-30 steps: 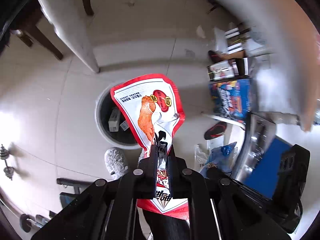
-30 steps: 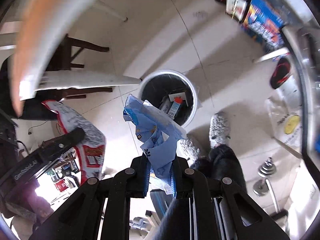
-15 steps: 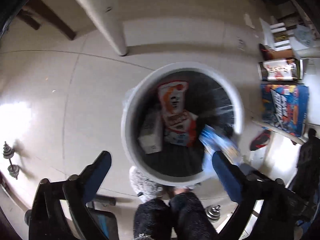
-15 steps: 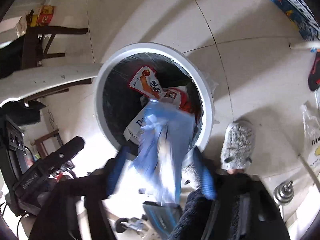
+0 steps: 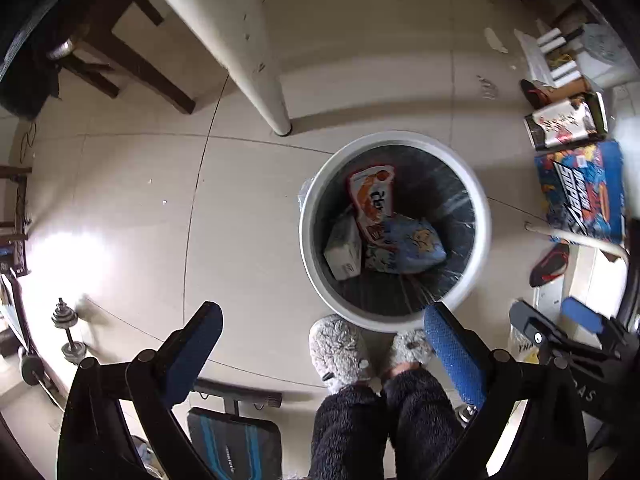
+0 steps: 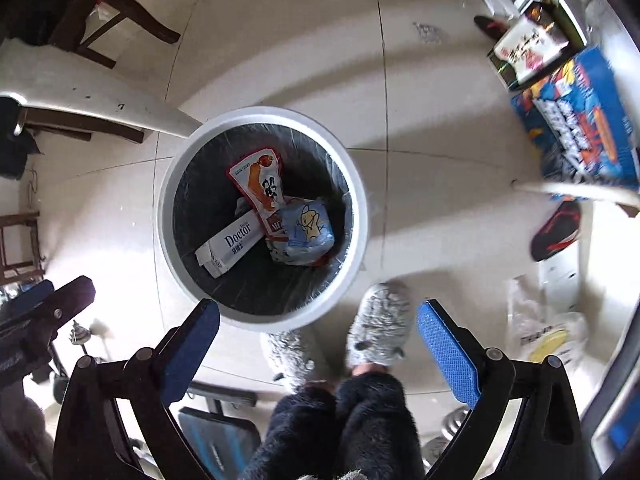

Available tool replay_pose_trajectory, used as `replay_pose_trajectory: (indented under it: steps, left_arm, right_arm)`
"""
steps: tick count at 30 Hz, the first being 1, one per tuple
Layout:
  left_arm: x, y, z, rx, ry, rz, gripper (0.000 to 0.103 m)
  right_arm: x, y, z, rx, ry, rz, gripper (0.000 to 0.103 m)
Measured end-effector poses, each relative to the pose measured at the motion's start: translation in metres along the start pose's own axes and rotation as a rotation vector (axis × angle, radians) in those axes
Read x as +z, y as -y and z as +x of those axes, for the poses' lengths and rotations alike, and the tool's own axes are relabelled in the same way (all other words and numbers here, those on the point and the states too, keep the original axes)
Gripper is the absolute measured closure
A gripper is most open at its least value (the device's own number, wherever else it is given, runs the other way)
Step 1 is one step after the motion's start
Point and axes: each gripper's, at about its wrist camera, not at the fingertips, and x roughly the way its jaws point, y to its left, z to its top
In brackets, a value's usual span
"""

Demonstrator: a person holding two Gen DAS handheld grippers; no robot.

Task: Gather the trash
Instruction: 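Open the left tool over the bin while the right tool releases the blue bag, then raise both tools from the bin back over the table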

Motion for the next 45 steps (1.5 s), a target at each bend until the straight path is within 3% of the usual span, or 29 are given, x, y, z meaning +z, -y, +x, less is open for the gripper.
replay_pose_trajectory:
  steps: [14, 22, 32, 40, 45]
  left_arm:
    - [-0.040, 0.008, -0.129, -0.023, 0.052, 0.048, 0.000]
    - [-0.069, 0.007, -0.218, -0.038, 0.088, 0.067, 0.000]
    - [-0.086, 0.002, -0.326, -0.022, 0.211, 0.090, 0.000]
    - [-0.042, 0.017, -0.392, 0.073, 0.359, 0.064, 0.000]
    - [0.028, 0.046, -0.426, 0.101, 0.447, 0.048, 0.000]
  right_arm:
    - [-0.036, -0.017, -0.144, -0.053, 0.065, -0.025, 0.002]
    - [-0.072, -0.033, -0.257, -0.033, 0.116, -0.034, 0.002]
    - [-0.109, -0.051, -0.373, 0.041, 0.157, -0.044, 0.002]
    - [-0.083, -0.042, -0.456, 0.187, 0.238, 0.018, 0.002]
    - [-0.016, -0.019, -0.495, 0.247, 0.281, 0.082, 0.002]
